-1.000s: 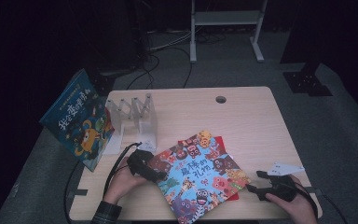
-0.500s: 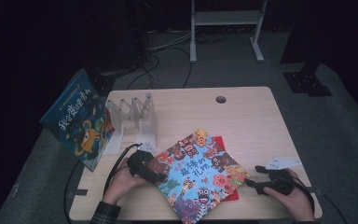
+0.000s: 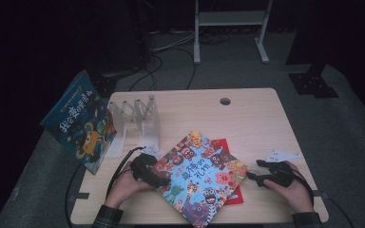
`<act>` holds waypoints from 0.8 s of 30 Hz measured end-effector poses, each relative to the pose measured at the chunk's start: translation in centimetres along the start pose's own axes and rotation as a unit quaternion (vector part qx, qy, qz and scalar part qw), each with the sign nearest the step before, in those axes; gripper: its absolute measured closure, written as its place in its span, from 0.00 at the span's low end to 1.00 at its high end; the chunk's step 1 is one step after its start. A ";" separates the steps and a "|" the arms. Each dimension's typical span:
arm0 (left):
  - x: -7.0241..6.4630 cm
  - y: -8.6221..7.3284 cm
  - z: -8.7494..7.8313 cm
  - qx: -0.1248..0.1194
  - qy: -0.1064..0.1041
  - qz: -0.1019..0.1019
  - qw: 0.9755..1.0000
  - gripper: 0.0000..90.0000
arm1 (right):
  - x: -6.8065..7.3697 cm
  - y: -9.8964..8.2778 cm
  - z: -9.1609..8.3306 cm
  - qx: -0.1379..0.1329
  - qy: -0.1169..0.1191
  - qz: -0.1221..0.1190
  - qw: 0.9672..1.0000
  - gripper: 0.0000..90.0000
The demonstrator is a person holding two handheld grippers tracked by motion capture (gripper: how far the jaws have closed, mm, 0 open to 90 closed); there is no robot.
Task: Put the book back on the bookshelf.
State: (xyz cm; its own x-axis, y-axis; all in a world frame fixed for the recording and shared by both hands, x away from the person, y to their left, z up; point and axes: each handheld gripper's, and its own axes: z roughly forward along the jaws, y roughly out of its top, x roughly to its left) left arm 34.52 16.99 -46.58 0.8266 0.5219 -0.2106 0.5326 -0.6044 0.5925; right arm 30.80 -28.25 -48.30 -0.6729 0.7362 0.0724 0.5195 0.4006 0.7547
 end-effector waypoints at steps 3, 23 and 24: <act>0.0 -0.1 0.0 0.000 -0.002 -0.001 1.000 0.00 | -0.3 0.4 0.4 0.003 -0.001 0.000 1.000 0.33; 0.1 -0.2 -0.1 0.000 -0.001 -0.001 1.000 0.00 | -1.0 2.6 2.5 0.000 -0.017 -0.002 1.000 0.35; 0.1 -0.2 -0.1 -0.001 -0.001 -0.001 1.000 0.00 | -0.9 2.7 2.4 0.000 -0.014 -0.004 1.000 0.35</act>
State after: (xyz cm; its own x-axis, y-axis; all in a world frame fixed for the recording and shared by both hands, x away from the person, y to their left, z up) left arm 34.48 17.22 -46.65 0.8260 0.5216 -0.2136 0.5340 -0.6026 0.5931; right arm 34.02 -26.53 -47.91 -0.6617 0.7482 0.0486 0.5150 0.4064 0.7547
